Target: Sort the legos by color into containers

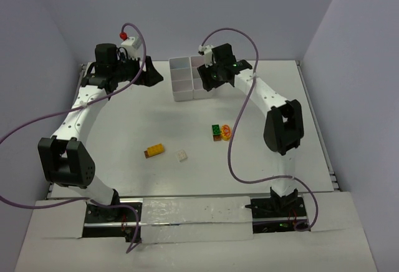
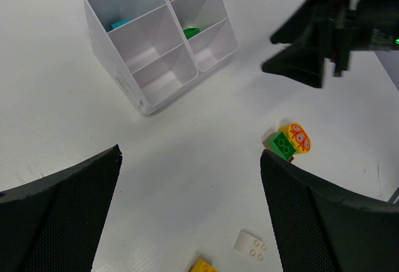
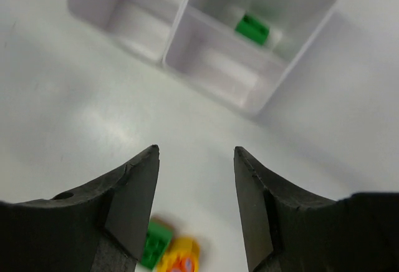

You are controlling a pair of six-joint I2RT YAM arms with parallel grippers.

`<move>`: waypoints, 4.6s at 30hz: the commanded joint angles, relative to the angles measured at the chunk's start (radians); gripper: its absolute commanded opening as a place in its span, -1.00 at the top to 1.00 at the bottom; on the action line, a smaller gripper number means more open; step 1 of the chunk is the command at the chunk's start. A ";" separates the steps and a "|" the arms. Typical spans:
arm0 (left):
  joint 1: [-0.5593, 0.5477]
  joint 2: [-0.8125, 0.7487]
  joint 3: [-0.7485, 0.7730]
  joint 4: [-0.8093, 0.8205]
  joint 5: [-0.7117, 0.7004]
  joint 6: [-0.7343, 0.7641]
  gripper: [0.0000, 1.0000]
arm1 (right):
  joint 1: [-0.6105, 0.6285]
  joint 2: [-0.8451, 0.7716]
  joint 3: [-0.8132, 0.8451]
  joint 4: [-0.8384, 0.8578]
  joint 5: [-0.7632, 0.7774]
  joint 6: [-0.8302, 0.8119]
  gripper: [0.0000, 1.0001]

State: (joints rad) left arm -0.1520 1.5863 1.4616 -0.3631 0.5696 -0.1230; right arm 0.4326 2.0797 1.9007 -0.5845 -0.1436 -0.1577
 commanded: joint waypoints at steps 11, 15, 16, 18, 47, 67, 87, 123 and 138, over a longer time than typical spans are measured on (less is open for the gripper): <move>-0.004 -0.061 0.000 0.027 -0.050 -0.028 -0.99 | 0.038 -0.225 -0.259 -0.286 -0.026 0.297 -0.48; -0.004 -0.074 -0.015 0.039 -0.060 -0.032 -0.98 | 0.057 -0.206 -0.305 -0.269 -0.050 0.311 -0.42; -0.003 -0.077 -0.019 0.041 -0.063 -0.031 -0.98 | 0.063 -0.205 -0.322 -0.255 -0.050 0.313 -0.41; -0.004 -0.081 -0.029 0.043 -0.066 -0.028 -0.98 | 0.072 -0.202 -0.345 -0.235 -0.052 0.318 -0.39; -0.003 -0.078 -0.046 0.050 -0.068 -0.019 -0.98 | 0.092 -0.105 -0.393 -0.127 0.002 0.340 -0.43; -0.003 -0.064 -0.021 0.041 -0.062 -0.026 -0.99 | 0.101 -0.120 -0.338 -0.202 0.138 0.351 -0.36; -0.003 -0.067 -0.032 0.047 -0.066 -0.025 -0.98 | 0.087 -0.044 -0.310 -0.227 0.105 0.354 -0.08; -0.023 -0.233 -0.417 0.517 0.632 -0.297 -0.94 | -0.054 -0.456 -0.383 0.306 -0.928 0.582 1.00; -0.132 -0.191 -0.445 0.889 0.606 -0.663 -0.85 | -0.018 -0.492 -0.498 0.609 -1.004 0.803 1.00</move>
State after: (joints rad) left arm -0.2585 1.3851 0.9773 0.5024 1.1808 -0.7807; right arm 0.3932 1.6329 1.4157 -0.0765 -1.1113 0.6066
